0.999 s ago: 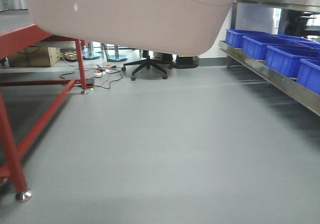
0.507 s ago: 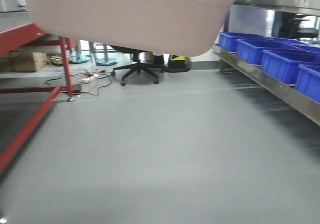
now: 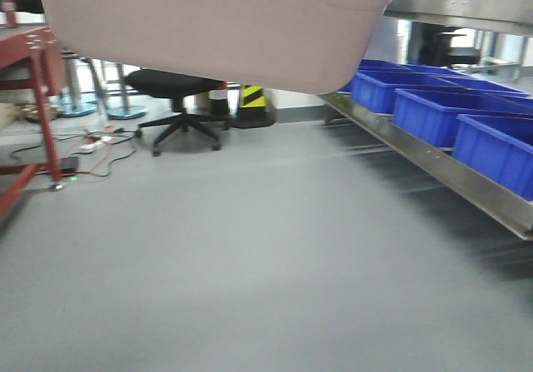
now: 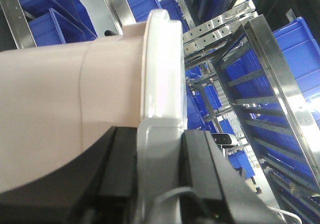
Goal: Grab white bin and place on right shelf
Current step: 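Hold the bin while the base drives to the blue-crate shelving rack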
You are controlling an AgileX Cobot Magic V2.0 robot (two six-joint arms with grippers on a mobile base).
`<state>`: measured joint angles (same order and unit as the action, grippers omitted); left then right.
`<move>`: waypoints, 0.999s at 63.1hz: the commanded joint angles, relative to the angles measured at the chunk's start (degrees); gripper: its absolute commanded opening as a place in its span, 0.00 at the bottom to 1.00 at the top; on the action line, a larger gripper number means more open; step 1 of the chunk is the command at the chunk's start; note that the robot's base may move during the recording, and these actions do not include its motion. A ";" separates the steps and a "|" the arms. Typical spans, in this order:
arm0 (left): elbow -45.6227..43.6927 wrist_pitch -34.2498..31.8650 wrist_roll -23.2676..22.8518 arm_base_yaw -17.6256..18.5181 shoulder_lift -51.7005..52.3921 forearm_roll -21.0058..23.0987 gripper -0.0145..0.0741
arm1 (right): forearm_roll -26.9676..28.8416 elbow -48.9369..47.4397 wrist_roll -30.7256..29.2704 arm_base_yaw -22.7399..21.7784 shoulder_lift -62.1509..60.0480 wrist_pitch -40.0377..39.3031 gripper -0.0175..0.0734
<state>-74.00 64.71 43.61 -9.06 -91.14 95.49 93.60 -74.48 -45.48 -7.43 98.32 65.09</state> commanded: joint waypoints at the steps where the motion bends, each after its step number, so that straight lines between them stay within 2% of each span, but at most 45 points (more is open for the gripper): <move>1: -2.20 10.69 0.03 0.84 2.95 6.05 0.05 | 5.30 -1.90 -0.89 0.46 -3.41 6.16 0.38; 63: -2.20 10.22 0.03 0.84 2.95 6.05 0.05 | 5.30 -1.90 -0.89 0.46 -3.41 6.08 0.38</move>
<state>-74.00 64.84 43.61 -9.06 -91.14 95.77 93.60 -74.48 -45.48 -7.43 98.32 65.09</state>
